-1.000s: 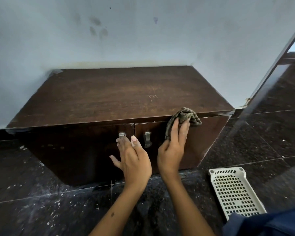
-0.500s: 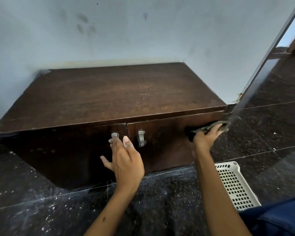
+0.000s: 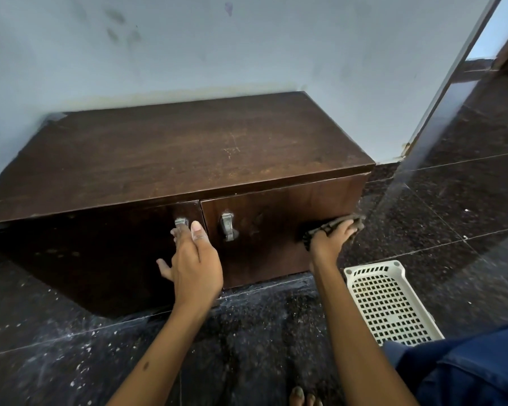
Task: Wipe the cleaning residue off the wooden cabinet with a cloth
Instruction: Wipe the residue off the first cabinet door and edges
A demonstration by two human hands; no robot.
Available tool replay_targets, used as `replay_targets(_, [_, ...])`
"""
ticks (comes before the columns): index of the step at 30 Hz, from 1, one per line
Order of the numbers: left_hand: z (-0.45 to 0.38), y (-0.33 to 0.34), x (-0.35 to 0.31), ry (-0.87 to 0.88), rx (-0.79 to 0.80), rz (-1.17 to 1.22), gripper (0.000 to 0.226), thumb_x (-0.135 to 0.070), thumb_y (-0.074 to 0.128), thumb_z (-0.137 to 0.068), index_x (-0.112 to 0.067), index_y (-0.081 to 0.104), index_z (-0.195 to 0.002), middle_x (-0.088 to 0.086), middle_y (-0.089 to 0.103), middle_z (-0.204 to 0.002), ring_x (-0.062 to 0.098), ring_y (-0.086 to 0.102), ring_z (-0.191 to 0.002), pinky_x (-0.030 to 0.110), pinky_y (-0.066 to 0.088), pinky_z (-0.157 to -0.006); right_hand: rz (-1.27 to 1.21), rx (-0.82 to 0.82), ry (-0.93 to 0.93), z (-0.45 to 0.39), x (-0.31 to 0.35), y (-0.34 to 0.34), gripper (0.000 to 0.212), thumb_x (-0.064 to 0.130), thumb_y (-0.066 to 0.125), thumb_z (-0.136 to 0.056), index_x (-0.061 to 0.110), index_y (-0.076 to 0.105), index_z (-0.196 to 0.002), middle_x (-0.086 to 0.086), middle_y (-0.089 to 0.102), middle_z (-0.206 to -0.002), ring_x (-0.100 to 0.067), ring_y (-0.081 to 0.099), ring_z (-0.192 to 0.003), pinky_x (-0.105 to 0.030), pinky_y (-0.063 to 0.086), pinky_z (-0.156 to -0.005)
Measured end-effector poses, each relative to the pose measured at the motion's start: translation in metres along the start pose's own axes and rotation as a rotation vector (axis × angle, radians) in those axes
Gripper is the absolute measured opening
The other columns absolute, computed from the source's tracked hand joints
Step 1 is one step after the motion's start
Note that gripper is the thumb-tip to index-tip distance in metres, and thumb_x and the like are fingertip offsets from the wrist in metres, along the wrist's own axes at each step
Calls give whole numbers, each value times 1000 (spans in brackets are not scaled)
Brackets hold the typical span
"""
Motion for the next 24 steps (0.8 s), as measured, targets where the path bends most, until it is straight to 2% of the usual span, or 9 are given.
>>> replay_targets(4, [6,-3,-2,40,-54,41,67,-46,7,-96,-5,24,-145,17,63,-111,27,31,-137,46,-9,-116,75,-100,-194,11,15,0,82,-15,39,-80,4,3,-151,-15,-10,-158,-26,3,-146,-15,10,-107])
replay_targets(6, [10,-1,-5,84,-20,26,81,-54,2,-87,-3,26,-145,18,65,-93,30,39,-132,48,-9,-116,68,-120,-198,7,5,-2,82,-17,38,-79,3,2,-150,-17,-10,-157,-28,0,-145,-13,8,-107])
replay_targets(11, [10,1,-4,119,7,-69,86,-58,-1,-82,-4,24,-145,38,52,-118,31,40,-131,48,-10,-116,-48,-53,201,-23,-82,6,77,-11,34,-88,9,-5,-151,-11,-15,-158,-29,2,-146,-36,16,-118])
replay_targets(14, [10,0,-4,132,-11,-34,82,-55,1,-85,-5,24,-146,37,54,-117,29,38,-134,46,-9,-116,-18,145,505,-28,-147,22,60,1,35,-95,6,9,-150,-16,21,-154,-36,36,-134,-46,37,-107])
replay_targets(17, [9,-1,-2,132,-31,-9,84,-58,-2,-89,-3,34,-141,33,58,-115,25,34,-137,43,-10,-117,-68,251,641,-14,-160,32,44,-3,29,-95,-5,30,-140,-27,55,-122,-38,61,-96,-43,53,-79])
replay_targets(18, [8,-1,-2,131,-34,-1,85,-58,0,-86,-3,36,-140,33,58,-114,25,35,-137,42,-10,-117,-104,213,636,-13,-154,31,46,-5,28,-94,-4,29,-141,-26,54,-123,-38,61,-97,-45,53,-80])
replay_targets(20, [7,0,-3,133,-41,22,84,-57,1,-84,-4,37,-139,33,59,-113,24,36,-136,41,-9,-117,-224,64,522,-16,-129,26,58,-6,31,-93,3,16,-148,-19,34,-147,-36,48,-123,-46,44,-101])
replay_targets(22, [7,0,-3,132,-54,41,81,-54,3,-85,-5,36,-140,31,60,-112,23,36,-136,40,-9,-117,-139,-102,230,-2,-74,18,72,-12,35,-87,6,8,-151,-11,5,-159,-31,24,-141,-36,26,-115])
replay_targets(24, [9,-1,-1,122,-69,59,79,-52,4,-86,-6,33,-143,31,62,-107,27,39,-134,41,-9,-117,-39,-189,-85,35,-17,30,82,-20,37,-78,6,8,-151,-9,-8,-159,-28,8,-146,-31,15,-118])
Point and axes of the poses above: each hand's wrist, its own z-axis away from the middle knuckle, its own y-axis out of the palm, x = y × z, the point moved 10 cm from there along -z, towards the middle knuckle
